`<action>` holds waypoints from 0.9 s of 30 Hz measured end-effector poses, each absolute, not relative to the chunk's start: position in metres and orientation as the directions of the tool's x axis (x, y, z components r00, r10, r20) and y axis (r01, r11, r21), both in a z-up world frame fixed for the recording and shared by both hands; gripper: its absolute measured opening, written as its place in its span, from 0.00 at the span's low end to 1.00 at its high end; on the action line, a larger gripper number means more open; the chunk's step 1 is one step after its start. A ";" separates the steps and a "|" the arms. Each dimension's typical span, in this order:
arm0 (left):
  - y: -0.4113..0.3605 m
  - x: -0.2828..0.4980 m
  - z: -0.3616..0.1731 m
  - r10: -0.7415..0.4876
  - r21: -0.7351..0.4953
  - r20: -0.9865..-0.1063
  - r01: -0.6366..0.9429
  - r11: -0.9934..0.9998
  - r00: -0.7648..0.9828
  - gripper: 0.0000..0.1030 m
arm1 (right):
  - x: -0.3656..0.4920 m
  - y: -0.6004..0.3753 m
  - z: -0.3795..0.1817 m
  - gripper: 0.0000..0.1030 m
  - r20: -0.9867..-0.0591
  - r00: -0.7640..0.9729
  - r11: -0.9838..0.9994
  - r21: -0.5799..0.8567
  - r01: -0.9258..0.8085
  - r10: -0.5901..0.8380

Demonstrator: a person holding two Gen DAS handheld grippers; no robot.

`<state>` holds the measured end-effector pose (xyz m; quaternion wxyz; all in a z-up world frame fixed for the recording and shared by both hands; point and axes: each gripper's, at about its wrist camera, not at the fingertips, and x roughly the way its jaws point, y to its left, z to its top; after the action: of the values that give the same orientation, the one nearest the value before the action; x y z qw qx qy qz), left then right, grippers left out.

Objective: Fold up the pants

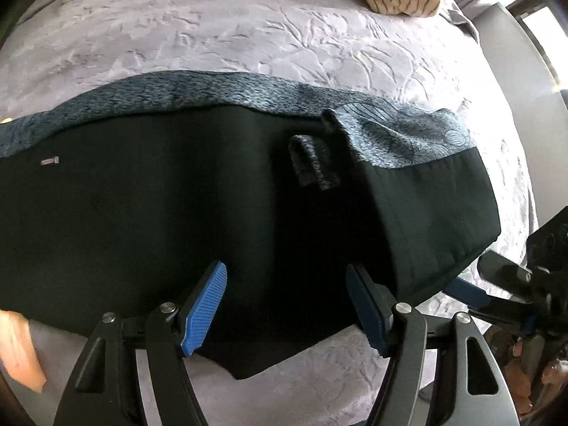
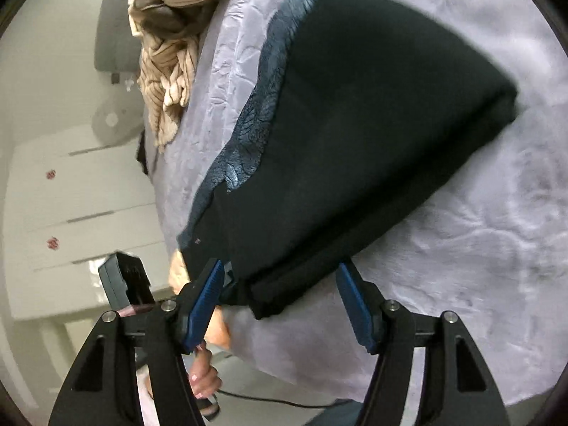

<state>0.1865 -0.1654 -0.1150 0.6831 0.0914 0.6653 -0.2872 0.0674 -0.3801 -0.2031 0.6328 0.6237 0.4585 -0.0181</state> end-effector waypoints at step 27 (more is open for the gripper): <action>-0.136 0.186 -0.081 -0.322 -0.268 -0.947 0.518 0.813 0.016 0.69 | 0.076 -0.339 -0.193 0.55 -0.513 0.545 0.234 0.834 0.500 0.663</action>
<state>0.1864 -0.1361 -0.0805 0.7086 0.0769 0.6358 -0.2963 0.0759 -0.3385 -0.1927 0.6274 0.6154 0.4727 0.0650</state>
